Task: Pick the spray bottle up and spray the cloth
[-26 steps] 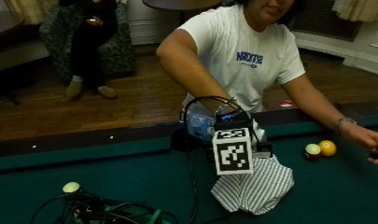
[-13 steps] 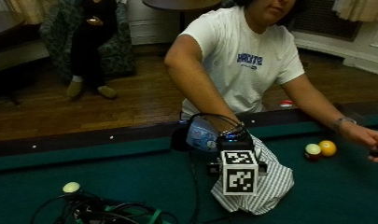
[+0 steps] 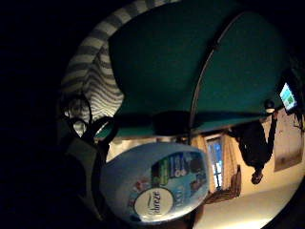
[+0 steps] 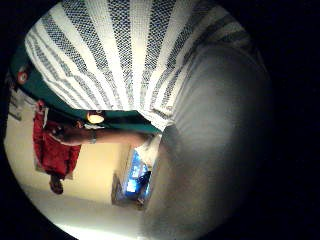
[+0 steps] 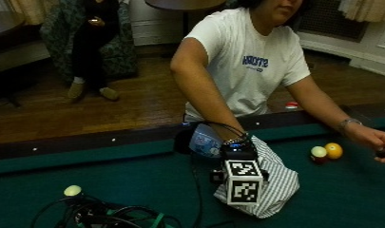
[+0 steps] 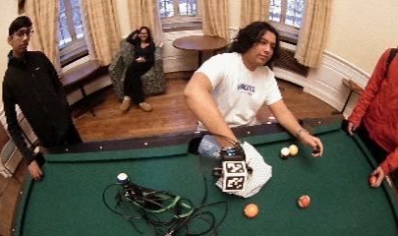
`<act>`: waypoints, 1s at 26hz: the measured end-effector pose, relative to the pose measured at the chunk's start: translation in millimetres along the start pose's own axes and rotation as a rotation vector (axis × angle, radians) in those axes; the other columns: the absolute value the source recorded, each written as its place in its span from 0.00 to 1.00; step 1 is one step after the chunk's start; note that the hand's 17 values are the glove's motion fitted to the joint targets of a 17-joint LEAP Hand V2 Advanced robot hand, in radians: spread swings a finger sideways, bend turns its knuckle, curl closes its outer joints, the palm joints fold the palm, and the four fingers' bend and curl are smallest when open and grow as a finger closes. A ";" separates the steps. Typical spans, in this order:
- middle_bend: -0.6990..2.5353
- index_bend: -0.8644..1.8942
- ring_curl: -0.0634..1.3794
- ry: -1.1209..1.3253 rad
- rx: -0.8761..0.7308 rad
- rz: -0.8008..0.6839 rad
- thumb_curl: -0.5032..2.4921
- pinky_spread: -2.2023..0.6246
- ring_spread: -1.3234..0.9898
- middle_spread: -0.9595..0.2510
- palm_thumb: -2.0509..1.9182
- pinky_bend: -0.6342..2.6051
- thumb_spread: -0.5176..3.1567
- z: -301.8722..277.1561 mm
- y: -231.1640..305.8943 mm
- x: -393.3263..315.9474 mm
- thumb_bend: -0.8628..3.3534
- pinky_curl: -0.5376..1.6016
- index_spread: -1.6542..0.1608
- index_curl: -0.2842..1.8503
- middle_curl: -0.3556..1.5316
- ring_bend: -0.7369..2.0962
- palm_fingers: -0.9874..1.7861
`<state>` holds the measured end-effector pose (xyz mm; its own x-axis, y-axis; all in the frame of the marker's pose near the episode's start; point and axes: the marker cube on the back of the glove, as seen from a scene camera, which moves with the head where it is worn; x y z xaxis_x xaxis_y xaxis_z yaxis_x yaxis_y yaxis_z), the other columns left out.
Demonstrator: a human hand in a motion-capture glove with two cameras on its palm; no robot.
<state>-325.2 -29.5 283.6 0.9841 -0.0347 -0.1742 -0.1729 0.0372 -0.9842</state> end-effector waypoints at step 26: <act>0.44 0.43 0.38 -0.379 0.616 -1.012 0.45 0.67 0.48 0.62 0.75 0.36 0.27 -55.7 195.3 -89.3 0.20 0.45 0.75 0.43 0.49 0.55 0.86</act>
<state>-449.1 -74.8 105.3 0.6316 -0.0344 0.7745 0.6167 0.6278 -0.4749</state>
